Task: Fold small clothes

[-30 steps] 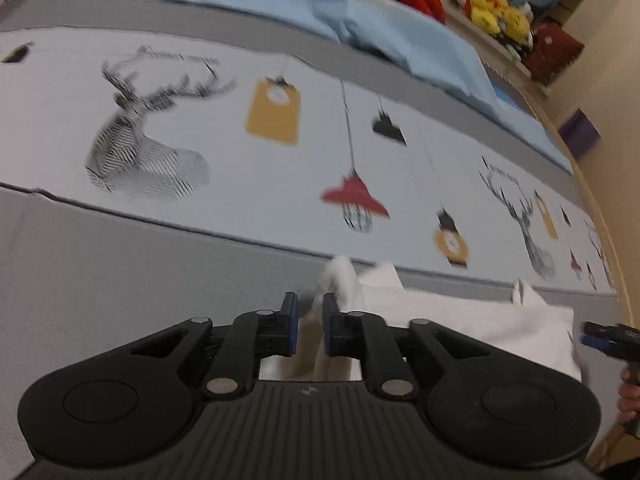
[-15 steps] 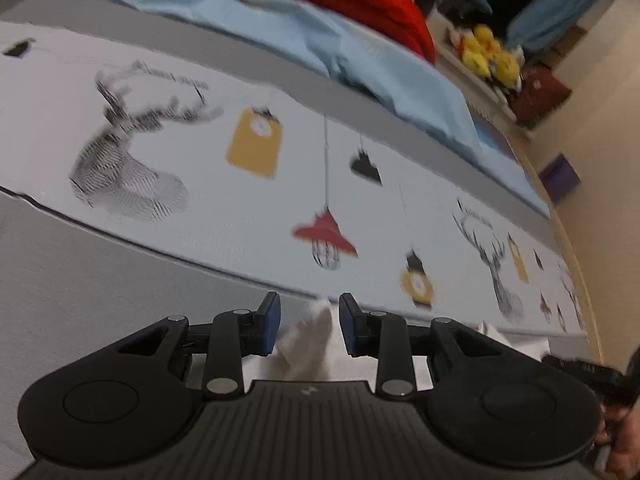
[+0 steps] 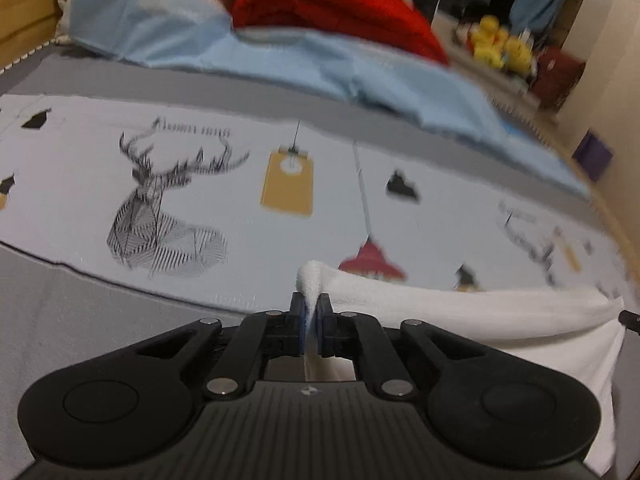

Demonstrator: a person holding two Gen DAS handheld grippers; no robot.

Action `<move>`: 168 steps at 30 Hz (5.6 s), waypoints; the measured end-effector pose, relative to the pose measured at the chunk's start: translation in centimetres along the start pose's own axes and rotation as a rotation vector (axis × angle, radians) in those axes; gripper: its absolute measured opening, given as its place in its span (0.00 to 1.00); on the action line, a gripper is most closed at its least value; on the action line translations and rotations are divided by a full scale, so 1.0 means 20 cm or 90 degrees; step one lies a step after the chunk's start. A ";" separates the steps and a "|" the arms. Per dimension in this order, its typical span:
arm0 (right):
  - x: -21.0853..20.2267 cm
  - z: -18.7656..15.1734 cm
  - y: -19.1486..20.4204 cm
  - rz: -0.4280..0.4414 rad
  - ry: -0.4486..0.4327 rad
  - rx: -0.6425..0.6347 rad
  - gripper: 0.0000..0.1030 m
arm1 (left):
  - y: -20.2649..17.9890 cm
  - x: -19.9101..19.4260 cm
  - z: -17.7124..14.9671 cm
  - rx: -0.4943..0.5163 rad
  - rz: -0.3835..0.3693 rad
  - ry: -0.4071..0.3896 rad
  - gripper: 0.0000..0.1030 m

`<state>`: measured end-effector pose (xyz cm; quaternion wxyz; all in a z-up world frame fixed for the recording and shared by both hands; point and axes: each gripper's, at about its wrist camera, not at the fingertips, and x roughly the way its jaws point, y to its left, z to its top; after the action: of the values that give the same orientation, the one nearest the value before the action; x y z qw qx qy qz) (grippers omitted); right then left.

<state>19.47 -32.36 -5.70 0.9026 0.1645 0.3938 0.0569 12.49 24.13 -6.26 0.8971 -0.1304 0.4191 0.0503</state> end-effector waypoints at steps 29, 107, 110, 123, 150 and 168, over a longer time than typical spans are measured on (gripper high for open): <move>-0.46 -0.52 -0.07 0.038 0.297 -0.218 0.03 | 0.05 -0.38 -0.62 0.119 -0.126 0.289 0.03; -0.51 -1.56 1.59 0.188 0.087 -0.669 0.50 | 0.15 -0.78 -0.44 0.011 0.082 -0.022 0.73; -0.49 -1.61 1.61 0.197 0.090 -0.695 0.50 | 0.16 -0.78 -0.44 0.006 0.083 -0.020 0.73; -0.44 -1.77 1.69 0.228 0.117 -0.808 0.27 | 0.17 -0.78 -0.44 -0.001 0.092 -0.007 0.73; -0.81 -1.19 1.47 0.337 0.013 -0.532 0.05 | 0.13 0.05 -0.31 -0.195 -0.187 0.327 0.90; -0.77 -1.08 1.63 0.436 0.033 -0.354 0.05 | 0.36 -0.38 -0.25 -0.147 -0.139 0.116 0.17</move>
<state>-5.96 0.07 2.44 0.8314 0.0350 0.3088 0.4607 2.52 29.86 -4.88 0.8345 -0.2814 0.4736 -0.0116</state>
